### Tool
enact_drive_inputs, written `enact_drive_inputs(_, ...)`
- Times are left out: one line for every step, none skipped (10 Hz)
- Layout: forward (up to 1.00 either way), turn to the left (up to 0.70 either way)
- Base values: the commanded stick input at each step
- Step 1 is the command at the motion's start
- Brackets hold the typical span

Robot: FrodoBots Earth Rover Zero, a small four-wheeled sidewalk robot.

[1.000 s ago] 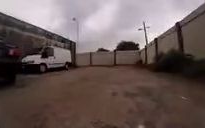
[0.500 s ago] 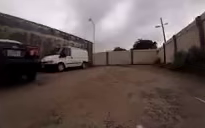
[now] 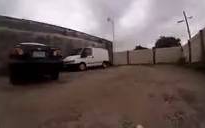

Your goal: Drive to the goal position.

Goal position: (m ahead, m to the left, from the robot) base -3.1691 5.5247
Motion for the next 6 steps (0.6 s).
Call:
enact_drive_inputs(0.00,0.70)
enact_drive_inputs(0.00,0.70)
enact_drive_inputs(0.00,0.70)
enact_drive_inputs(0.00,0.70)
enact_drive_inputs(0.00,0.70)
enact_drive_inputs(0.00,0.70)
